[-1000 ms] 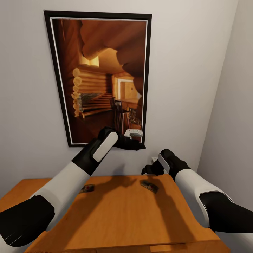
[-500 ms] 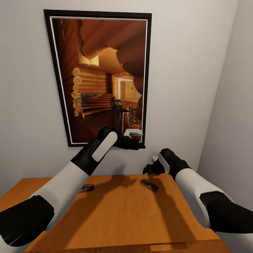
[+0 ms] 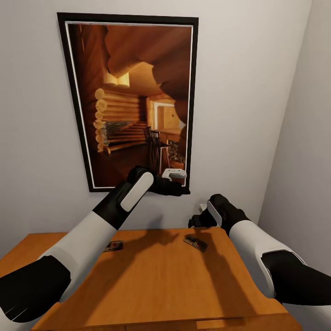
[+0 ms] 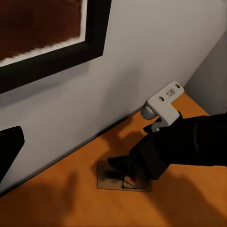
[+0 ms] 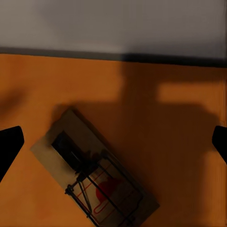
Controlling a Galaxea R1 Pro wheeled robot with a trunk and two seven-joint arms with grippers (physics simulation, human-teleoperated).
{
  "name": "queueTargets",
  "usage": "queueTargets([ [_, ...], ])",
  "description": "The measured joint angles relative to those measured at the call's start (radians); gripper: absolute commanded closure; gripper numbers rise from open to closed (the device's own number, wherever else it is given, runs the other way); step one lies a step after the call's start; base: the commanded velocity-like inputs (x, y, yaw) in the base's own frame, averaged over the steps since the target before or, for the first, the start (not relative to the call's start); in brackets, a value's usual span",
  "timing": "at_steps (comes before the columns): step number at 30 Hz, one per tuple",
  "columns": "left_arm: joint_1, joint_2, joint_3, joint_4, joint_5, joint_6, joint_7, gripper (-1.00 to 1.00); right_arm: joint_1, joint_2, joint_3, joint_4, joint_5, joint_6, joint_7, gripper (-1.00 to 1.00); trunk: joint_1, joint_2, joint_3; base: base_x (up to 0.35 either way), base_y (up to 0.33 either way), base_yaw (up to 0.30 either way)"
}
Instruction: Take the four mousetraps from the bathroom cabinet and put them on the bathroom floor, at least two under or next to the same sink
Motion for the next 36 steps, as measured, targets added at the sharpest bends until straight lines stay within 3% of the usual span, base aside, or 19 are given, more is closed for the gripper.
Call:
queueTargets([
  [16,0.0,0.0,0.0,-0.001,0.0,0.0,0.0,-1.0,0.0,0.004,0.0,-0.005,0.011,0.017,0.0,-1.0,0.0,0.0,0.0,0.0,0.0,0.003],
  [36,0.0,-0.001,0.0,-0.001,0.0,0.0,0.0,-1.0,0.0,0.002,-0.001,-0.005,0.011,0.02,-0.001,-1.0,0.0,0.0,0.005,0.0,0.0,0.088],
])
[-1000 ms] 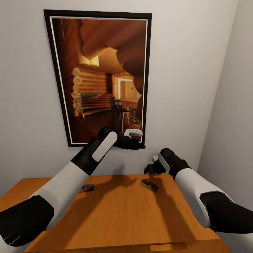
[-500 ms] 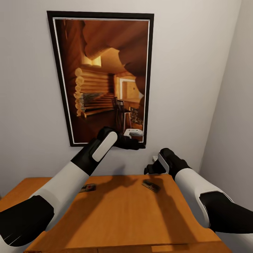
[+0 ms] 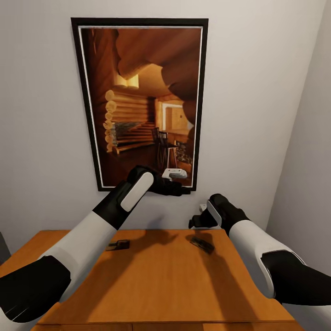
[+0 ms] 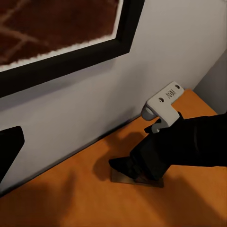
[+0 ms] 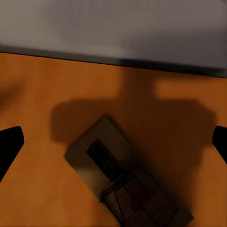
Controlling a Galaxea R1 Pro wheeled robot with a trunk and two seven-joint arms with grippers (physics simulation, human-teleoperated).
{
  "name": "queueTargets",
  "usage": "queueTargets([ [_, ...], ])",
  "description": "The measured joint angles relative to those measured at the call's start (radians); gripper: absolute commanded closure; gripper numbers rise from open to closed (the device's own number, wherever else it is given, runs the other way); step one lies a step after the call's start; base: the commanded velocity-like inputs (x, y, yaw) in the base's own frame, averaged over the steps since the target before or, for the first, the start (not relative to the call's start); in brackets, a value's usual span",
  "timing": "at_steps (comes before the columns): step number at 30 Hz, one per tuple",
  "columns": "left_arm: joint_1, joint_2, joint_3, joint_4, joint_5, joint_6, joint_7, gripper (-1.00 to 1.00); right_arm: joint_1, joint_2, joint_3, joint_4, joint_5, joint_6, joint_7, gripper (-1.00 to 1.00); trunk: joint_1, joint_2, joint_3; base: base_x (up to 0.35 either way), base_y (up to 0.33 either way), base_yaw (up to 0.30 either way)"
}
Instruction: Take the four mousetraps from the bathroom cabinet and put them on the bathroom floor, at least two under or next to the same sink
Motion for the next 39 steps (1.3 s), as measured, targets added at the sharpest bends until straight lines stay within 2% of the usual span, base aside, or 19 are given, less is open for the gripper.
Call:
queueTargets([
  [5,0.0,0.0,0.0,0.0,0.0,0.0,0.0,-1.0,0.0,0.0,0.0,0.0,0.0,0.001,0.0,-1.0,0.0,0.0,0.0,0.0,0.0,0.005],
  [23,0.0,0.0,0.0,0.0,0.002,0.0,0.0,-1.0,0.0,0.003,0.0,0.0,0.0,0.004,0.001,-1.0,0.069,-0.126,-0.056,0.0,0.0,0.0],
  [27,0.0,0.0,0.0,0.0,0.002,0.0,0.0,-1.0,0.0,0.002,0.001,0.0,0.006,0.028,0.001,-1.0,0.069,-0.126,-0.056,0.0,0.0,0.0],
  [39,0.0,-0.001,0.0,0.0,0.001,0.0,0.0,-1.0,0.0,0.009,0.0,0.0,0.038,0.029,-0.002,-1.0,0.069,-0.126,-0.056,0.0,0.0,0.0],
])
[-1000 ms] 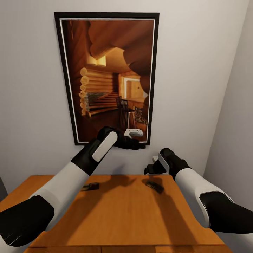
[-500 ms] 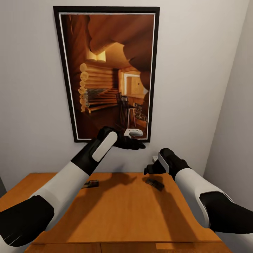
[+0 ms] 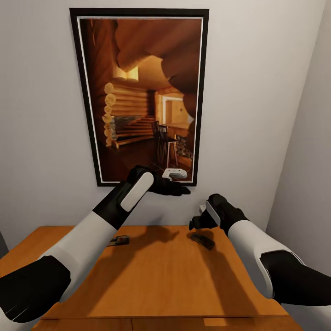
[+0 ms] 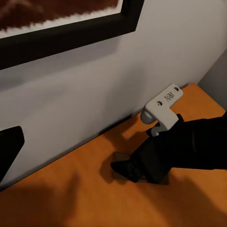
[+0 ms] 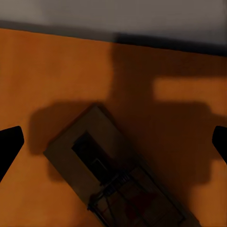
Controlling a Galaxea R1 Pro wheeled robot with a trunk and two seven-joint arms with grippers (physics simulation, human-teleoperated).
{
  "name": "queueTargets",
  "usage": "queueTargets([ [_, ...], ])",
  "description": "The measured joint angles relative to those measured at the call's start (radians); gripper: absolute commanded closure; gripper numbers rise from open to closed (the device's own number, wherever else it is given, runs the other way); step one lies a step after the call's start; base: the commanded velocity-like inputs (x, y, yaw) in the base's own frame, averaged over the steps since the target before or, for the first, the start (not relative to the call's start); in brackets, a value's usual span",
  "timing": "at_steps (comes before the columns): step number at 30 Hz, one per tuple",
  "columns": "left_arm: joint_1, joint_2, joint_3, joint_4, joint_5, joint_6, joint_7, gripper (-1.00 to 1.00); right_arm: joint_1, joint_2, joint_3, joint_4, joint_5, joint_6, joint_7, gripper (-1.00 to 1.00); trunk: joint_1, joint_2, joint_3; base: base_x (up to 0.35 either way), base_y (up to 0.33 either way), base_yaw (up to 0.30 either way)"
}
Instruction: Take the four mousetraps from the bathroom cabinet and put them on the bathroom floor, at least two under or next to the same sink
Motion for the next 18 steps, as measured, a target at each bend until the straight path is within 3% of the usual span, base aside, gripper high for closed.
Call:
queueTargets([
  [18,0.0,0.0,0.001,0.0,-0.001,0.0,0.0,-1.0,0.0,0.003,0.005,0.0,0.004,0.0,-0.006,-1.0,0.0,0.0,0.0,0.0,0.0,0.0],
])
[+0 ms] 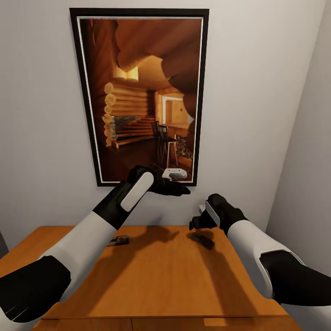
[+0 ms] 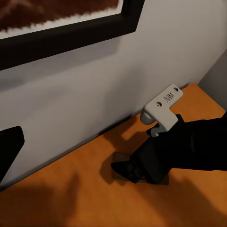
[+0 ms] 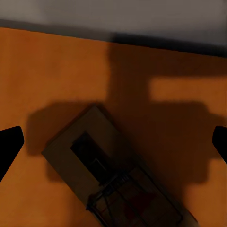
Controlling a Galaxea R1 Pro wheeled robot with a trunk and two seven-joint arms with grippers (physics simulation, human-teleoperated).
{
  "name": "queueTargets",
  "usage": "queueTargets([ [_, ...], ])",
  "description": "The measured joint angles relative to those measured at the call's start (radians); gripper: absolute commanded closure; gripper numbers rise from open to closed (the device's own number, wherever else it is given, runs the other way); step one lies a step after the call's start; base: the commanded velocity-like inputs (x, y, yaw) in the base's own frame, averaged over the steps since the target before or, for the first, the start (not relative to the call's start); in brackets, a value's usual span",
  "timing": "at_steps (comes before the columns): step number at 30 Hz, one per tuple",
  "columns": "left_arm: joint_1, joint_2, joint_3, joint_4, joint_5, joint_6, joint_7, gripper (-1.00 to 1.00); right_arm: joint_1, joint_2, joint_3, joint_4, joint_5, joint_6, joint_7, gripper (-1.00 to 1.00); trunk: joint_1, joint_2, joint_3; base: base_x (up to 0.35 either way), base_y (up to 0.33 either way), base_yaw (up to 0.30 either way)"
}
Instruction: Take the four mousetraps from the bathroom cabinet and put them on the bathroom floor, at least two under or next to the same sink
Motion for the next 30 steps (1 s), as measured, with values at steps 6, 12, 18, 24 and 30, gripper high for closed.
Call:
queueTargets([
  [6,0.0,0.0,0.0,0.0,0.0,0.0,0.0,-1.0,0.0,0.0,0.0,0.001,-0.002,0.0,-0.001,-1.0,0.0,0.0,0.0,0.0,0.0,0.0],
  [12,0.0,0.0,0.0,0.0,0.0,0.0,0.0,-1.0,0.0,0.001,0.0,0.002,-0.003,0.0,-0.001,-1.0,0.0,0.0,0.0,0.0,0.0,0.0],
  [18,0.0,0.0,0.0,-0.001,0.0,0.0,0.0,-1.0,0.0,0.001,0.0,0.002,-0.003,0.0,-0.001,-1.0,0.0,0.0,0.0,0.0,0.0,0.0],
  [24,0.0,0.0,0.0,-0.001,0.0,0.0,0.0,-1.0,0.0,-0.001,-0.004,0.0,-0.001,0.0,-0.001,-1.0,0.0,0.0,0.0,0.0,0.0,0.0],
  [30,0.0,0.0,0.0,-0.001,0.0,0.0,0.0,-1.0,0.0,-0.003,-0.005,0.0,-0.002,0.0,0.0,-1.0,0.0,0.0,0.0,0.0,0.0,0.0],
])
